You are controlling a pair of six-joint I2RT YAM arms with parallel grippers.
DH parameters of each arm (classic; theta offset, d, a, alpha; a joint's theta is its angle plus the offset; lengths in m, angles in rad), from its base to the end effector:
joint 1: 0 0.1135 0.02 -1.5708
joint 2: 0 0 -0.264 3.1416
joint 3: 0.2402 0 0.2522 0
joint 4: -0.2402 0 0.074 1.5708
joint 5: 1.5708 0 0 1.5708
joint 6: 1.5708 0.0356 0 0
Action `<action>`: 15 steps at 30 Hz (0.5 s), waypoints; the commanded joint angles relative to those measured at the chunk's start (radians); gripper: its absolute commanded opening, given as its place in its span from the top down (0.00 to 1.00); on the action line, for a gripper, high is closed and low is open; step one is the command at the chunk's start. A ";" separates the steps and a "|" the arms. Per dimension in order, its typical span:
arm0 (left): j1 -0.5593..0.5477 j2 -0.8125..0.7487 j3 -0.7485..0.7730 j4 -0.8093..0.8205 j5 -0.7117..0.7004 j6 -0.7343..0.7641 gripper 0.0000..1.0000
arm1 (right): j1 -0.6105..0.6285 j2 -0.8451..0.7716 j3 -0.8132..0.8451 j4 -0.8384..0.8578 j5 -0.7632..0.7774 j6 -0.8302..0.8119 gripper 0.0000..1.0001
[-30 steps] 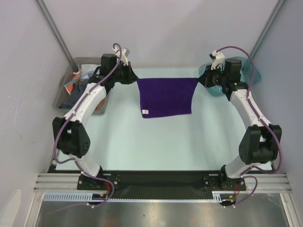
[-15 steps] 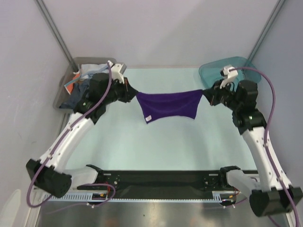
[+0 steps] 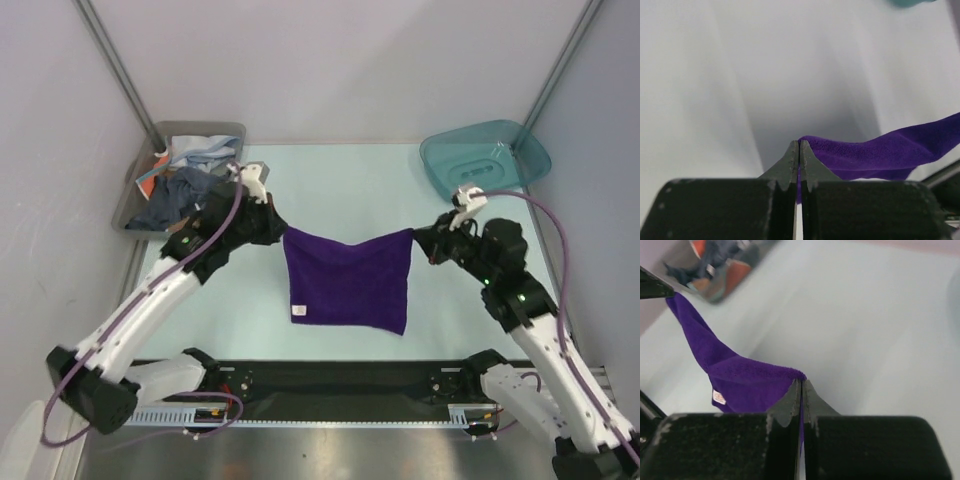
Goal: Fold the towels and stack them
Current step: Fold the towel
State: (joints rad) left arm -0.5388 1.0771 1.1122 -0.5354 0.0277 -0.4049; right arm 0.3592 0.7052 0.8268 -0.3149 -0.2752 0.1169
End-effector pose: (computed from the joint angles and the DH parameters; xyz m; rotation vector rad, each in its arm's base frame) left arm 0.2001 -0.1208 0.3620 0.1598 2.1217 -0.5997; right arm 0.1474 0.0657 0.3531 -0.4171 1.7449 0.5859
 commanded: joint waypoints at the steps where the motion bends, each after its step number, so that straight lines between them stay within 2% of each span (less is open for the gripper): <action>1: 0.031 0.142 0.000 -0.012 -0.095 -0.072 0.99 | 0.004 0.164 -0.038 0.175 0.103 0.003 1.00; 5: 0.100 0.344 0.009 0.130 -0.042 -0.063 1.00 | -0.011 0.390 -0.060 0.377 0.099 -0.042 1.00; 8: 0.138 0.457 0.086 0.225 -0.035 -0.028 1.00 | -0.069 0.597 0.000 0.500 0.051 -0.045 1.00; 10: 0.180 0.590 0.173 0.271 0.007 -0.011 1.00 | -0.113 0.701 0.047 0.572 -0.001 -0.039 1.00; 12: 0.204 0.734 0.281 0.279 0.052 0.004 1.00 | -0.138 0.850 0.145 0.589 -0.019 -0.039 1.00; 15: 0.238 0.868 0.437 0.265 0.084 0.037 0.99 | -0.180 1.042 0.303 0.562 -0.062 -0.040 1.00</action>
State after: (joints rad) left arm -0.3336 1.8740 1.4109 -0.3500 0.0582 -0.4164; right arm 0.2104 1.6398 0.9630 0.1326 -0.2790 0.0929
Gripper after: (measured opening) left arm 0.008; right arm 0.010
